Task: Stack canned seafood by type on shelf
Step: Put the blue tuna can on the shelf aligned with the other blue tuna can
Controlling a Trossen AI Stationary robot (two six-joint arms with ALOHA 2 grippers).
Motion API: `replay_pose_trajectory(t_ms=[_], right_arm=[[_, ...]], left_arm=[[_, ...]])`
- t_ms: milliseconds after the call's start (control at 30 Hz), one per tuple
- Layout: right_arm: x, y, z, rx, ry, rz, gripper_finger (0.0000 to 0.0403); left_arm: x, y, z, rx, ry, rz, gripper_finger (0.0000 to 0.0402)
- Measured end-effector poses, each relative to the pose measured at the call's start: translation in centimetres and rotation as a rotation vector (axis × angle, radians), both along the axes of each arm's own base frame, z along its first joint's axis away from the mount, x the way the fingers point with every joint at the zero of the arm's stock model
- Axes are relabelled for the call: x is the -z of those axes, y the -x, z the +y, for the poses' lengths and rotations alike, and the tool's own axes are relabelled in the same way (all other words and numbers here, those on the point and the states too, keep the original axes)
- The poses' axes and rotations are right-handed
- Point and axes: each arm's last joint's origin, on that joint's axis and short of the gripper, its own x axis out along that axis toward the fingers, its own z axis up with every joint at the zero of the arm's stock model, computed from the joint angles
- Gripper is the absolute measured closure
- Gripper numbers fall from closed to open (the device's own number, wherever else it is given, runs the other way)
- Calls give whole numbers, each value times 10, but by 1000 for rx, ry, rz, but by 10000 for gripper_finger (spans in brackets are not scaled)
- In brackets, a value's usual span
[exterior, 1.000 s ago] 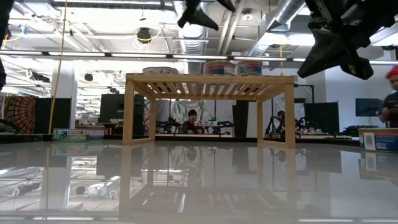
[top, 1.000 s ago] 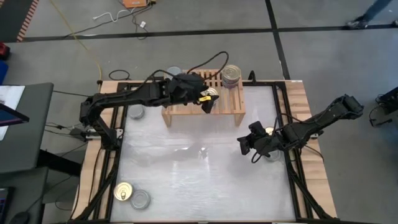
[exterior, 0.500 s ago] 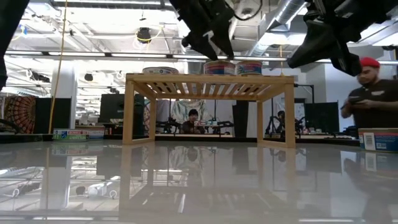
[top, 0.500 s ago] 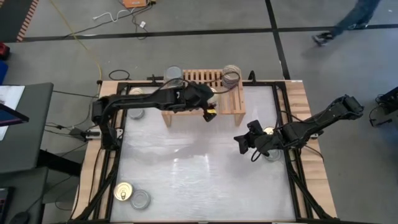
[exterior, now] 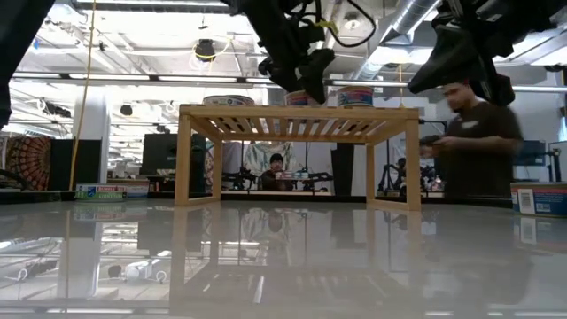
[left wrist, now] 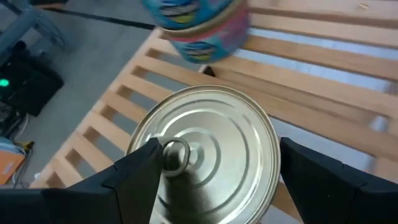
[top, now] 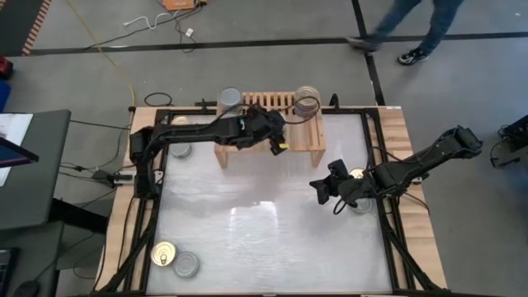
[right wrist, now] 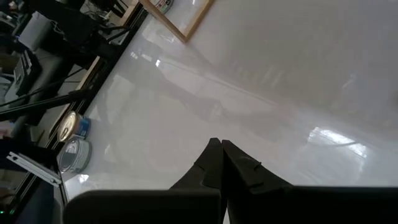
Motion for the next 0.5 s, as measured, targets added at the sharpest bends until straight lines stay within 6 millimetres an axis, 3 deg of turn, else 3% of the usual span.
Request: replay_pose_trajectory(t_ms=[267, 500], right_arm=[[0, 0, 0, 4, 4, 0, 379], [0, 0, 0, 4, 4, 0, 378]], left_arm=[[-5, 5, 31, -74, 0, -84, 102], [-9, 4, 42, -35, 52, -170, 102]])
